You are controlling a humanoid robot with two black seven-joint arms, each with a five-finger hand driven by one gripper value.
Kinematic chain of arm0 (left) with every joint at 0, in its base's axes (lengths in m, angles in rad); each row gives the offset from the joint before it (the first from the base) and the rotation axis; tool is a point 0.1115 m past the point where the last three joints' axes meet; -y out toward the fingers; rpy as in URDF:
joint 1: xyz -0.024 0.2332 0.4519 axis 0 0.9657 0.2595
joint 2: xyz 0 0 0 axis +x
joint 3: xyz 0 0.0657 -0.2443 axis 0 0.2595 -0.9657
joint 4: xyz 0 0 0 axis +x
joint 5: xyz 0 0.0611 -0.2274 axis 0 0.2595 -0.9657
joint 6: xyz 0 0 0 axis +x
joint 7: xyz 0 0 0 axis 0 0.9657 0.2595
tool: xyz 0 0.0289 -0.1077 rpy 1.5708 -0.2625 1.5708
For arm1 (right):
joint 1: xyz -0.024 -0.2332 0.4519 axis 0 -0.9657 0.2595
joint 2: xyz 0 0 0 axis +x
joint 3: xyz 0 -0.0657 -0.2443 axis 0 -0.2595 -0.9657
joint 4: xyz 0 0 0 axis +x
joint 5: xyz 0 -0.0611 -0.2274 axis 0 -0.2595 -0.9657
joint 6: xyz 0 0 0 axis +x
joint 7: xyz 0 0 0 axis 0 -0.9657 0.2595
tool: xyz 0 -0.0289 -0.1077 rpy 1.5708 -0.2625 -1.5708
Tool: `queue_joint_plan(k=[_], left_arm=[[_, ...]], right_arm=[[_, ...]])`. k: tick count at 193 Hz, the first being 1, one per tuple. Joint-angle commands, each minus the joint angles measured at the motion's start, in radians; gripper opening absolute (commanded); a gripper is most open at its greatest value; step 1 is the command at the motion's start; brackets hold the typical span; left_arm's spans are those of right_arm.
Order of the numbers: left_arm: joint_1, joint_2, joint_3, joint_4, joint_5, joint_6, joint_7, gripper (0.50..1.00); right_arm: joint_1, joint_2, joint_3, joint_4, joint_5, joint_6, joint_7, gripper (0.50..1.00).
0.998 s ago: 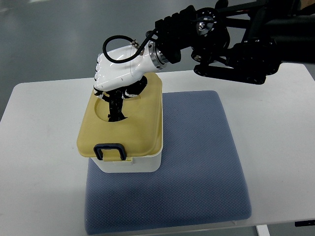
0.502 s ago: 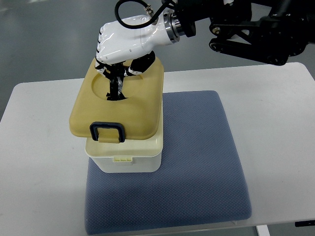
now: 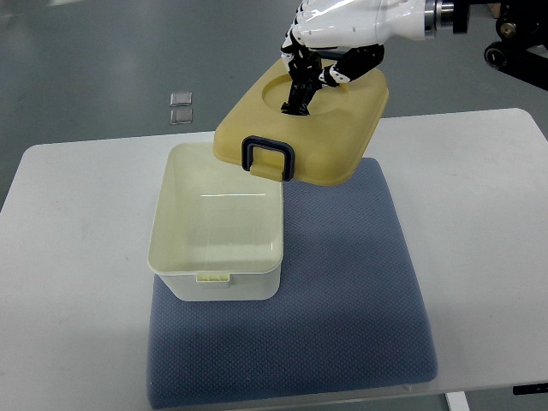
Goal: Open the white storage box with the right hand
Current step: 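Lift the yellow lid off the white box with the right hand, then lower the held lid onto the mat beside the box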
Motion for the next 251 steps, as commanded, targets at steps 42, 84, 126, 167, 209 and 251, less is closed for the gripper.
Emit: queue_joint_plan(k=[42,84,126,167,209,251], left_arm=[[0.000,0.000,0.000,-0.001,0.000,0.000,0.000,1.000],[0.000,0.000,0.000,0.001,0.000,0.000,0.000,1.000],[0.000,0.000,0.000,0.001,0.000,0.000,0.000,1.000],[0.000,0.000,0.000,0.001,0.000,0.000,0.000,1.000],[0.000,0.000,0.000,0.000,0.000,0.000,0.000,1.000],[0.000,0.000,0.000,0.001,0.000,0.000,0.000,1.000]], right_arm=[[-0.162,-0.100,0.018,-0.001,-0.026,-0.093,0.000,0.500],[-0.236,-0.120,0.018,-0.001,-0.044,-0.160,0.000,0.500],[-0.303,-0.119,0.018,-0.003,-0.053,-0.201,0.000,0.500],[-0.360,-0.105,0.018,-0.004,-0.075,-0.235,0.000,0.500],[-0.427,-0.068,0.018,-0.007,-0.090,-0.277,0.000,0.500],[-0.489,-0.031,0.020,-0.017,-0.090,-0.352,0.000,0.721]])
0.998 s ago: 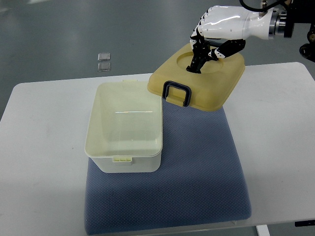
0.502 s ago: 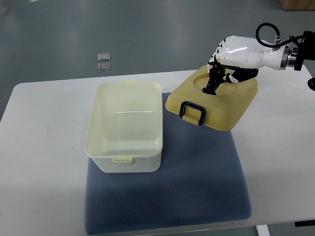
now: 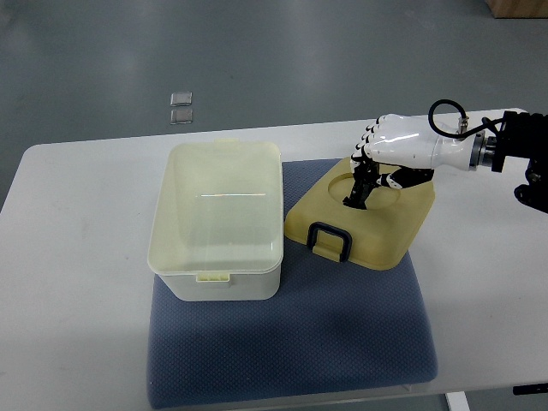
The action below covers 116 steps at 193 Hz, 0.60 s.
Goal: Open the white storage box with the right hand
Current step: 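Lower the held lid onto the mat beside the box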
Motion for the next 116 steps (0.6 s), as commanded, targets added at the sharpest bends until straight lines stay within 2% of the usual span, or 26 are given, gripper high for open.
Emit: queue_joint_plan(k=[1,17,64,116], left_arm=[[0.000,0.000,0.000,0.001,0.000,0.000,0.000,1.000],[0.000,0.000,0.000,0.001,0.000,0.000,0.000,1.000],[0.000,0.000,0.000,0.001,0.000,0.000,0.000,1.000],[0.000,0.000,0.000,0.001,0.000,0.000,0.000,1.000]], right_arm=[[-0.028,0.019,0.001,-0.007,0.000,-0.030,0.000,0.725],[-0.043,0.023,0.001,-0.018,-0.002,-0.034,0.000,0.768],[-0.055,0.022,0.001,-0.024,-0.005,-0.034,0.000,0.805],[-0.057,-0.003,0.000,-0.040,-0.032,-0.034,0.000,0.807]])
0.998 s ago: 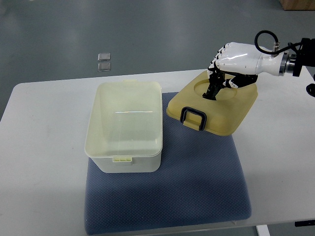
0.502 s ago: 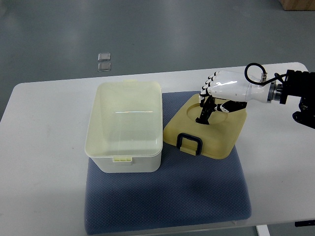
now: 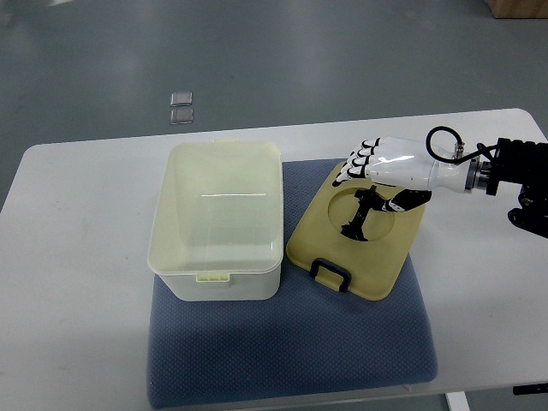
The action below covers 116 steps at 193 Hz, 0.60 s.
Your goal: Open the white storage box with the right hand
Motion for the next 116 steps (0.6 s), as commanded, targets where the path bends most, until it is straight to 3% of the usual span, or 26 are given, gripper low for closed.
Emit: queue_joint_plan(k=[1,42,61,93,116], left_arm=[[0.000,0.000,0.000,-0.001,0.000,0.000,0.000,1.000],[0.000,0.000,0.000,0.001,0.000,0.000,0.000,1.000],[0.000,0.000,0.000,-0.001,0.000,0.000,0.000,1.000],[0.000,0.000,0.000,0.001,0.000,0.000,0.000,1.000],[0.000,0.000,0.000,0.001,0.000,0.000,0.000,1.000]], right_arm=[[0.000,-0.018,-0.001,-0.003,-0.003,0.000,0.000,0.807],[0.004,-0.072,0.153,-0.002,0.012,0.046,0.000,0.807],[-0.017,-0.072,0.335,0.004,0.029,0.183,0.000,0.807],[-0.109,-0.017,0.709,0.007,0.155,0.522,0.000,0.807],[-0.163,0.062,0.880,-0.002,0.311,0.609,0.000,0.809]])
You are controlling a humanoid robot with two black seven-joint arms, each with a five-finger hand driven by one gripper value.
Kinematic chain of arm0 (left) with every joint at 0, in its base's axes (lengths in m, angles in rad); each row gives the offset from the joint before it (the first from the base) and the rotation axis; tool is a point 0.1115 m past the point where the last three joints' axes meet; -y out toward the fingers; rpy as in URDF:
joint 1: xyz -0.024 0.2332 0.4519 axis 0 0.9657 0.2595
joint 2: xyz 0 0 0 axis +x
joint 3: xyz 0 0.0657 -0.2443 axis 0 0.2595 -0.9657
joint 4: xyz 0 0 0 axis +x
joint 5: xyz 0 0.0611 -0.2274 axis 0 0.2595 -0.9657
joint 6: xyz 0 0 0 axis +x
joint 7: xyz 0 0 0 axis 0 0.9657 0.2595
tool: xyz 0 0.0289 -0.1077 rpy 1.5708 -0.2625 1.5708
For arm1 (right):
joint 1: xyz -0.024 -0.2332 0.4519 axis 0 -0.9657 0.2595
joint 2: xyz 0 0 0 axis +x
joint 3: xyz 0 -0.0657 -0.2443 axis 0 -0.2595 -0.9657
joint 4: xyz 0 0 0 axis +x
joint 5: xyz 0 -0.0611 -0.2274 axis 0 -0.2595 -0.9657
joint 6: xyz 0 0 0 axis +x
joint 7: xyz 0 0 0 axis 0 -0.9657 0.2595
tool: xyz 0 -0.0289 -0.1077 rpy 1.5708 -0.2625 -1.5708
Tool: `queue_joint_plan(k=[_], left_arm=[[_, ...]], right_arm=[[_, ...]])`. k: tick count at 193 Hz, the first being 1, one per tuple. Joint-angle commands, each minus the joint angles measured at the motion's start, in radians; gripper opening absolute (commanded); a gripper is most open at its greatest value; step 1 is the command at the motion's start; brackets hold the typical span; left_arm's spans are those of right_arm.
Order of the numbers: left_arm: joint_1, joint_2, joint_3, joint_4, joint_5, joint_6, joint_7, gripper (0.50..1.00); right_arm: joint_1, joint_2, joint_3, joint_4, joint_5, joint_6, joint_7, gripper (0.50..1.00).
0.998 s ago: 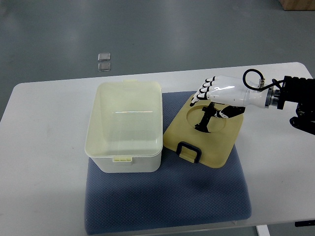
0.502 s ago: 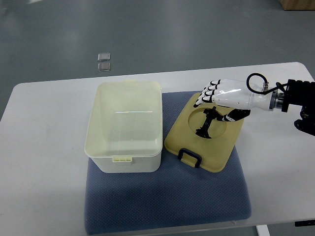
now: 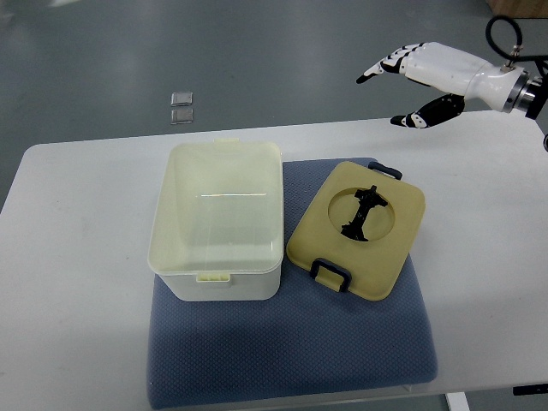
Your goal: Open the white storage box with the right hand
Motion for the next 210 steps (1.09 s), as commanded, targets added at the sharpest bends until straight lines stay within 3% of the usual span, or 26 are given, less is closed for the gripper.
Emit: queue_joint_plan(k=[1,15,52,94,139,210], left_arm=[[0.000,0.000,0.000,0.001,0.000,0.000,0.000,1.000],[0.000,0.000,0.000,0.001,0.000,0.000,0.000,1.000],[0.000,0.000,0.000,-0.001,0.000,0.000,0.000,1.000],[0.000,0.000,0.000,0.001,0.000,0.000,0.000,1.000],[0.000,0.000,0.000,0.001,0.000,0.000,0.000,1.000],[0.000,0.000,0.000,0.001,0.000,0.000,0.000,1.000]], right_arm=[[-0.046,0.065,0.145,-0.009,0.131,0.078,0.000,0.809],[-0.083,0.112,0.207,-0.015,0.269,0.075,-0.003,0.815],[-0.143,0.169,0.256,-0.056,0.650,0.074,-0.255,0.838],[-0.184,0.215,0.257,-0.137,0.948,0.074,-0.416,0.895],[-0.235,0.285,0.293,-0.176,1.049,0.074,-0.471,0.928],[-0.253,0.356,0.297,-0.266,1.056,0.085,-0.459,0.930]])
